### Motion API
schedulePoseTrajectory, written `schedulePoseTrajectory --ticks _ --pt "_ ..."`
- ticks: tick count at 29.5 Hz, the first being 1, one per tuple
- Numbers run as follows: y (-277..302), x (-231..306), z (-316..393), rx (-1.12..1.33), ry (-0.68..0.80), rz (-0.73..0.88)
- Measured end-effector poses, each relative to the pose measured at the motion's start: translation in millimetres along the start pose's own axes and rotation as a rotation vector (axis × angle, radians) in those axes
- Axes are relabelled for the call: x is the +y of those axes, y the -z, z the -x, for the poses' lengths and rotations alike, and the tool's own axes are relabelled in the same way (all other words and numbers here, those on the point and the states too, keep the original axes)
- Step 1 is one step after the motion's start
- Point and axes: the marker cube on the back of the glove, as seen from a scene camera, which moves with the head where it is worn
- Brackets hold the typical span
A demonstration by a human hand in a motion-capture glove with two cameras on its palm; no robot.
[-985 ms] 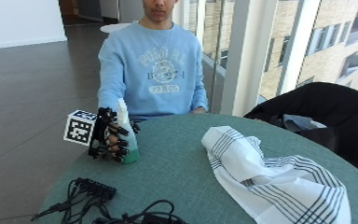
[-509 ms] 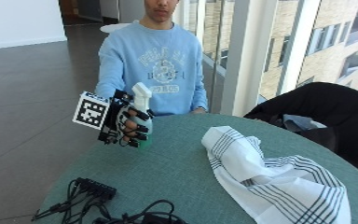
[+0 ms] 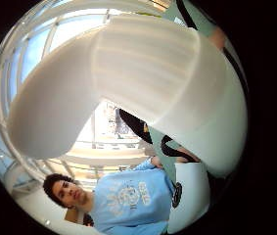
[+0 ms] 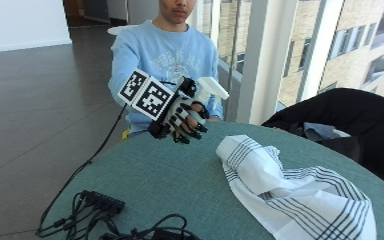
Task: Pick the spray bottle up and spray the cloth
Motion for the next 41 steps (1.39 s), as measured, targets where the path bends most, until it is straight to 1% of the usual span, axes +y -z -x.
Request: schedulePoseTrajectory --ticks 6,10,20,41 --pt "-34 -34 8 0.101 -0.090 0.193" --pt "-49 -50 9 0.136 -0.134 0.256" --pt "-54 -59 2 0.158 -0.165 0.259" --pt "-50 -58 4 0.121 -0.137 0.222"
